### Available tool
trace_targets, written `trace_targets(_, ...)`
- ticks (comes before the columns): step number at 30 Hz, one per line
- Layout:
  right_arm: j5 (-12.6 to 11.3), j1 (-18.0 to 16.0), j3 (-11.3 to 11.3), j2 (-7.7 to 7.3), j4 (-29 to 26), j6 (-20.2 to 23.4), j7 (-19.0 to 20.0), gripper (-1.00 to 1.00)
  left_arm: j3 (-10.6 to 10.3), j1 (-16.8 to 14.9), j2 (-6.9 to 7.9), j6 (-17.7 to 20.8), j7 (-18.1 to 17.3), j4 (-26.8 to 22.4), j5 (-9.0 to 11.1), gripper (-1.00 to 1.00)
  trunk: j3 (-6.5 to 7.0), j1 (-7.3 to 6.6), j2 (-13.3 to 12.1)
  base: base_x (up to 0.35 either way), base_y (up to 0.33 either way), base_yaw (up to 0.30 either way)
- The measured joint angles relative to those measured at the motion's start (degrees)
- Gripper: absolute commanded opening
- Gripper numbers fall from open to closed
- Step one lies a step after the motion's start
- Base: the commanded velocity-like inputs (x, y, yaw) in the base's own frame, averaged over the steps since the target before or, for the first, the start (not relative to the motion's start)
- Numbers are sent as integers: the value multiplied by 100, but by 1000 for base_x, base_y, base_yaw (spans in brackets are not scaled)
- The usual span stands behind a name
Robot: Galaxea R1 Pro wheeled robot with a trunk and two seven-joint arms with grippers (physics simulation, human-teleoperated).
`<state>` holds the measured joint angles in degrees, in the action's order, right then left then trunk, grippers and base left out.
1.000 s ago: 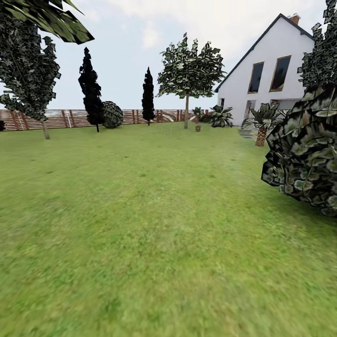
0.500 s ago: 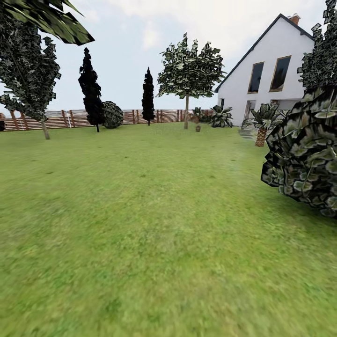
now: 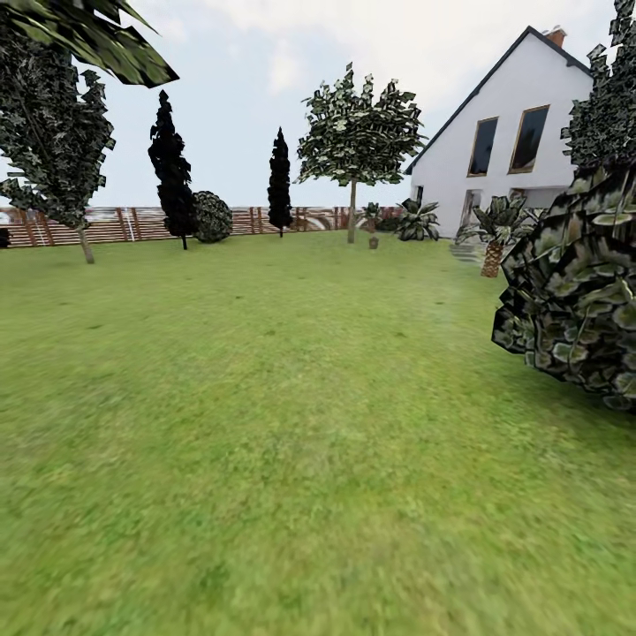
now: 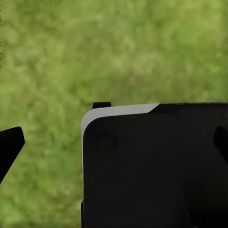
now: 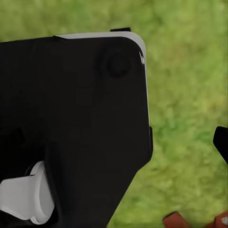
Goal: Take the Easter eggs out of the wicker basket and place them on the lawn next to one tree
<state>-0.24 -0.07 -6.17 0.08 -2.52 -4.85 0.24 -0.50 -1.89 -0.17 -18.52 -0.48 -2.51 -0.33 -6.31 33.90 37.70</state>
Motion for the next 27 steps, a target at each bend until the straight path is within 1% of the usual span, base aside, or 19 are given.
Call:
trace_targets(10, 0, -1, 1, 0, 0, 0, 0, 100, 0, 0, 7, -5, 0, 0, 0, 100, 180, -220, -402, 0, 0, 0)
trace_targets(15, 0, -1, 3, 0, 0, 0, 0, 100, 0, 0, 2, -112, -2, 7, -3, 100, 271, -330, -603, 0, 0, 0)
trace_targets(27, 3, -1, 5, 0, 1, 0, 0, 100, 0, 0, 3, -149, -5, 9, -8, 100, 487, -594, -1086, 0, 0, 0)
